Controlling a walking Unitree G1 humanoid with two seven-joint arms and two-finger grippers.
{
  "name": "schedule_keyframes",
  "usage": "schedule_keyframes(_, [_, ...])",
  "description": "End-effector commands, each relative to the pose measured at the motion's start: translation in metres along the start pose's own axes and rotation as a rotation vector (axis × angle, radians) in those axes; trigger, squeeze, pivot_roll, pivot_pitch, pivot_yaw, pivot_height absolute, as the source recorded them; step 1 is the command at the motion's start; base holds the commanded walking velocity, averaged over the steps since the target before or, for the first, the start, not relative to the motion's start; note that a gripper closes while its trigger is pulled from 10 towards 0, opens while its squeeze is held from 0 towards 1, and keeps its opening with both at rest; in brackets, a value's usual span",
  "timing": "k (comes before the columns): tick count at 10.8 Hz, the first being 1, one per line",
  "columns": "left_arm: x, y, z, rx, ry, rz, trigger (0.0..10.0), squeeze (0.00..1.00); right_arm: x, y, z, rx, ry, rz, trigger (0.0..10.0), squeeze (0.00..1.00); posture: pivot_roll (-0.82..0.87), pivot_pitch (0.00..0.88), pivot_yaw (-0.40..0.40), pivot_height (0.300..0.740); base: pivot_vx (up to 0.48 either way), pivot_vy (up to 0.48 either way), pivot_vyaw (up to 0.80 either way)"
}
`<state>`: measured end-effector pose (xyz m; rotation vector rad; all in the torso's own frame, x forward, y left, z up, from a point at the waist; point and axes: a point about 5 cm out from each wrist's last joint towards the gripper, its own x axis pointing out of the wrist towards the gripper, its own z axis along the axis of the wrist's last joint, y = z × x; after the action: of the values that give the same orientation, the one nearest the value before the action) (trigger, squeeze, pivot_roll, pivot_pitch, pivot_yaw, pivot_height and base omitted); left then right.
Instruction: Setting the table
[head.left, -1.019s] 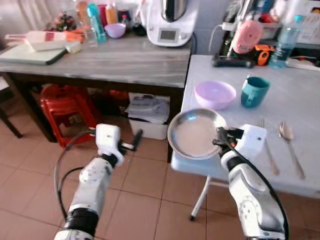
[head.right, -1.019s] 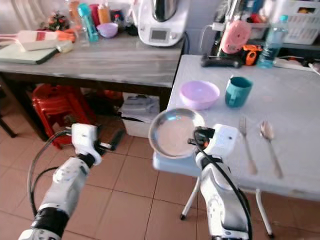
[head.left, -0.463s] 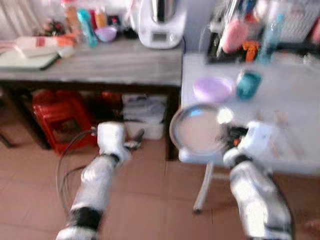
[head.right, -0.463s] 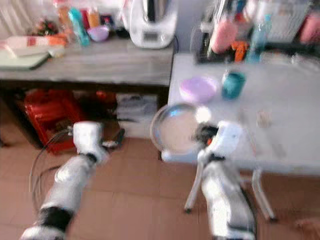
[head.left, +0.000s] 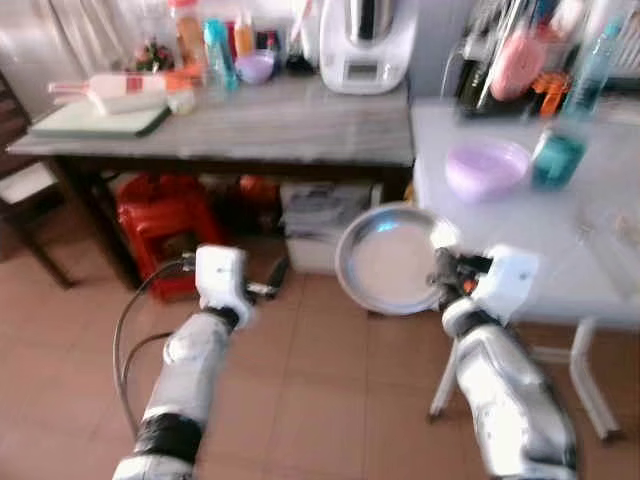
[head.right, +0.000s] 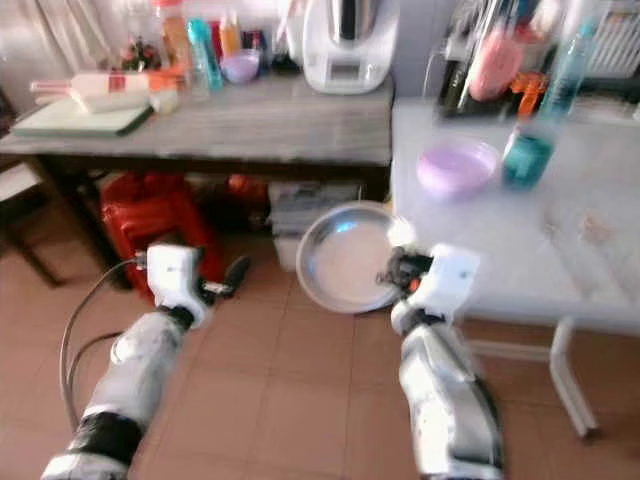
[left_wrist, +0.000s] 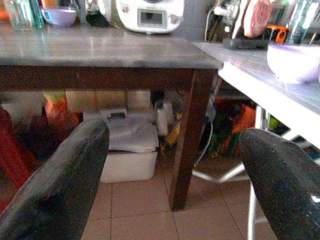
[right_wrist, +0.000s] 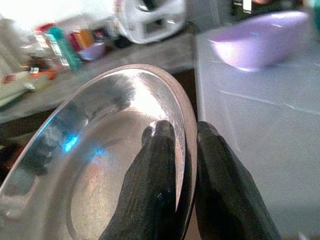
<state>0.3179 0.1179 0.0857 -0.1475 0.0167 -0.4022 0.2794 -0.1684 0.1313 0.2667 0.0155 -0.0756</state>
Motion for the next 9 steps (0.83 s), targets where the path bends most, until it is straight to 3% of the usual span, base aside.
schedule_keyframes(1, [0.0001,0.0088,0.0064,0.029,-0.008,0.02,10.0,0.0,0.0011,0.0069,0.006,0.014,-0.033,0.013,10.0,0.0,-0.02,0.0,0.058,0.74,0.0,0.442,0.0])
schedule_keyframes(4, [0.0015,0.0065,0.0071,0.028,-0.011,0.018,10.0,0.0,0.0013,0.0042,0.0072,0.012,-0.043,0.004,10.0,0.0,-0.02,0.0,0.058,0.74,0.0,0.447,0.0])
schedule_keyframes(9, [0.0014,0.0007,0.0095,-0.02,-0.02,-0.053,10.0,0.0,0.0002,0.0027,0.0104,-0.004,-0.071,0.003,10.0,0.0,-0.03,0.0,0.063,0.74,0.06,0.0,0.0])
